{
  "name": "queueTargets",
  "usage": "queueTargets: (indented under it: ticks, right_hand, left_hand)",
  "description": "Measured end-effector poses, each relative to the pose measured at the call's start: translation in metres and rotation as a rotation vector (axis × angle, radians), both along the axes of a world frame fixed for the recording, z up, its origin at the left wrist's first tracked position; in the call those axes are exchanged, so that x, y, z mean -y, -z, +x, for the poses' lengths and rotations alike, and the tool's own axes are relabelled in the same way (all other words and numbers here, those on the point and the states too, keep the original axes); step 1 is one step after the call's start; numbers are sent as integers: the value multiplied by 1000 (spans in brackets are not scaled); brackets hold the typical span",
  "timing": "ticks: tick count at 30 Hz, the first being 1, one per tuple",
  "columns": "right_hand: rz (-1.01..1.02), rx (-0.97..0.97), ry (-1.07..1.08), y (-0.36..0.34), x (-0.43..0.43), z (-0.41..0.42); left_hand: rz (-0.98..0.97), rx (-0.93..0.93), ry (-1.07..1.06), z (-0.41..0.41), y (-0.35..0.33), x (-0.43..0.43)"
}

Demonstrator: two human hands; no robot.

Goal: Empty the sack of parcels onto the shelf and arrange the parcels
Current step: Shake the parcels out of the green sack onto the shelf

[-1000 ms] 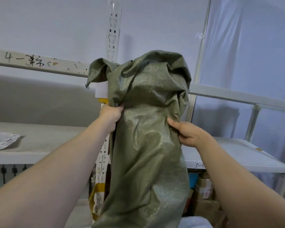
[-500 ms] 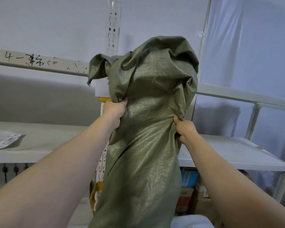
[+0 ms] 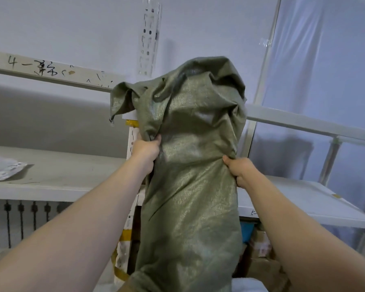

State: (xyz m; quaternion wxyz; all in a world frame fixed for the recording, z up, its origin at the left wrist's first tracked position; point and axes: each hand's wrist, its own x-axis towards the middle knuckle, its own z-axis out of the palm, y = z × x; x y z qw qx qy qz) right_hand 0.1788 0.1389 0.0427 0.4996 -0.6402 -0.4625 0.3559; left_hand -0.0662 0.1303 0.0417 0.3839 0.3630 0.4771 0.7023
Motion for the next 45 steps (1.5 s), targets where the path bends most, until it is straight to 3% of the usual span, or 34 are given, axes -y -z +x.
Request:
queueTargets:
  ticks: [9, 15, 19, 21, 23, 26, 27, 30, 36, 45]
  right_hand:
    - [337, -153, 68, 4, 1, -5]
    - [222, -246, -46, 18, 3, -1]
    - [179, -391, -147, 28, 5, 3]
    - [138, -450, -246, 30, 7, 2]
    - [53, -352, -423, 30, 13, 3]
    - [-180, 139, -675, 44, 23, 10]
    - [-237, 224, -700, 52, 23, 11]
    - [-272, 209, -611, 67, 23, 0]
    - [44, -55, -237, 46, 14, -32]
    - [246, 48, -12, 14, 30, -60]
  left_hand:
    - [59, -5, -92, 15, -22, 3]
    - [26, -1, -14, 23, -3, 12]
    - [-180, 18, 211, 29, 31, 22]
    - [-278, -2, 171, 36, 46, 25]
    - [-314, 17, 13, 36, 55, 23]
    - [-257, 126, -73, 30, 51, 25]
    - [-236, 166, -66, 29, 48, 26]
    - [-229, 161, -74, 20, 44, 32]
    - [-153, 159, -80, -6, 10, 34]
    - [-96, 89, -36, -33, -25, 30]
